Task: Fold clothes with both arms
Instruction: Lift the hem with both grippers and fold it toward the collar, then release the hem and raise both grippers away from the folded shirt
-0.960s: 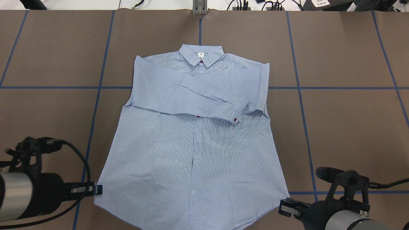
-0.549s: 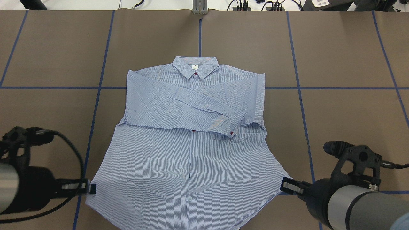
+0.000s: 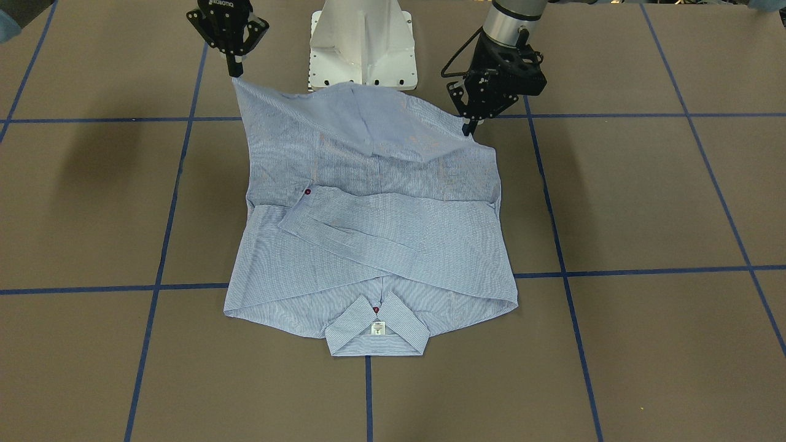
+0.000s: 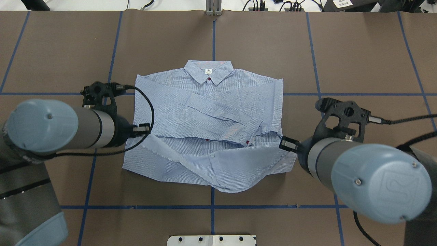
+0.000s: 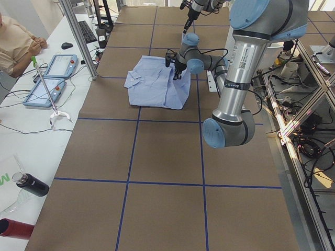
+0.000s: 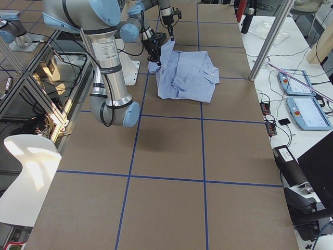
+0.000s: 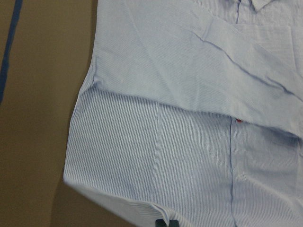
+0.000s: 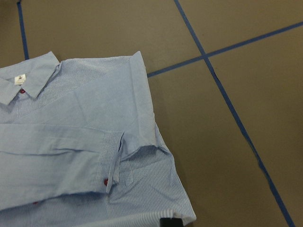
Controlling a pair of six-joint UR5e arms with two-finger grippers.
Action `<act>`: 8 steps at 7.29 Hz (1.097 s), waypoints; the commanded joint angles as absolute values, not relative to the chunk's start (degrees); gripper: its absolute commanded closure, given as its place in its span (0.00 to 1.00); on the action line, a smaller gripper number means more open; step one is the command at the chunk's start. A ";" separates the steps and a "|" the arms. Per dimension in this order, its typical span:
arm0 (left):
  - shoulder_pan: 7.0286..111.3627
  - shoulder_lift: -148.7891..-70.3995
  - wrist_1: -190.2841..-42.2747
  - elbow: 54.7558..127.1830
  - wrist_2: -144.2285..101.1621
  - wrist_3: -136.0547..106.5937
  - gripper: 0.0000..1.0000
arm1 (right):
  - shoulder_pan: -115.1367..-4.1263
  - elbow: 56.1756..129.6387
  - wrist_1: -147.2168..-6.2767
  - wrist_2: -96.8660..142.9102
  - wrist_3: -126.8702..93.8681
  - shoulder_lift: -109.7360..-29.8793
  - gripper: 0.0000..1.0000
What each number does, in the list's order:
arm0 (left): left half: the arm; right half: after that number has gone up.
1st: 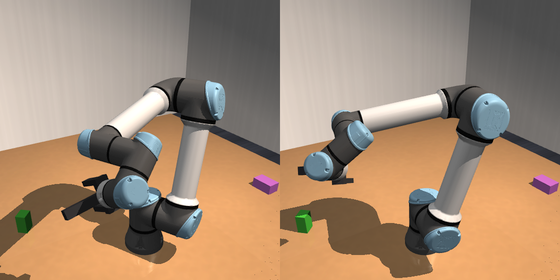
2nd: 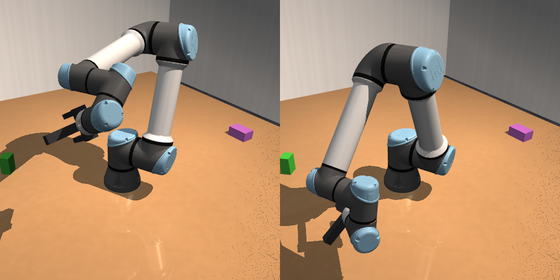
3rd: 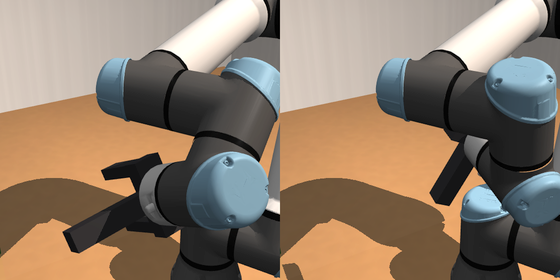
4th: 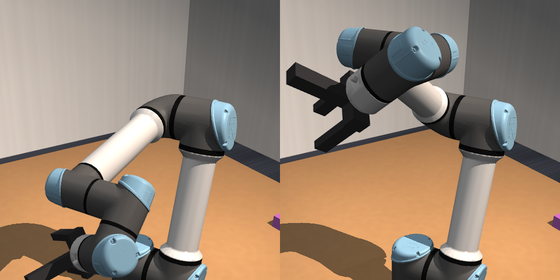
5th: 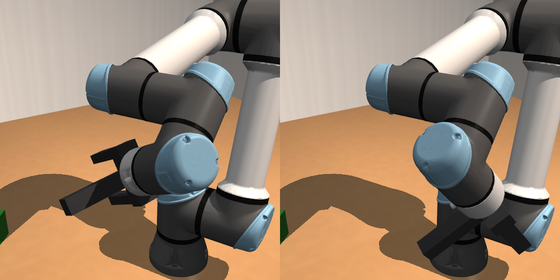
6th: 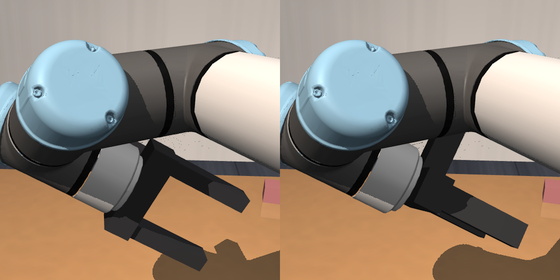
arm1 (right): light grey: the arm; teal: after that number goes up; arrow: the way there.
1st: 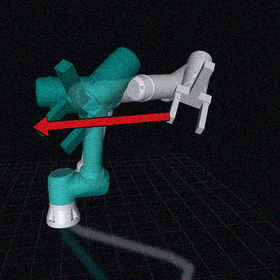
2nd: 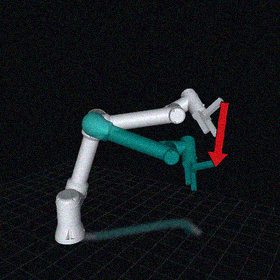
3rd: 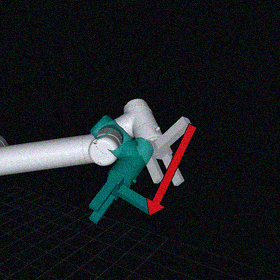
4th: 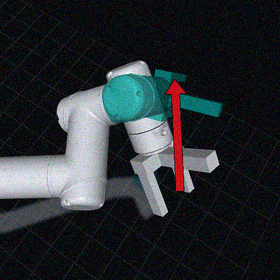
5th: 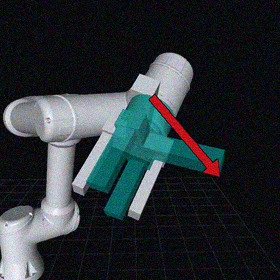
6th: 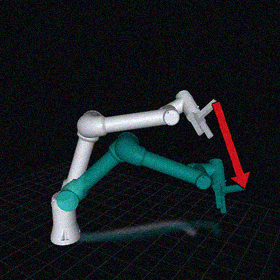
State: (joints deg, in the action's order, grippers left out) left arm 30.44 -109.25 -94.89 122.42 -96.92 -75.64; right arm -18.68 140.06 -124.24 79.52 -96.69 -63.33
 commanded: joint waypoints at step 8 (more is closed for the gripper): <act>40.69 -120.05 -118.34 85.14 -94.94 -69.26 1.00 | -34.80 99.35 -88.54 84.55 -81.14 -59.77 1.00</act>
State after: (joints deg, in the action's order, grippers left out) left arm 40.77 -118.52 -112.14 93.44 -96.13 -69.32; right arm -34.46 104.76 -93.16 84.36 -82.61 -59.77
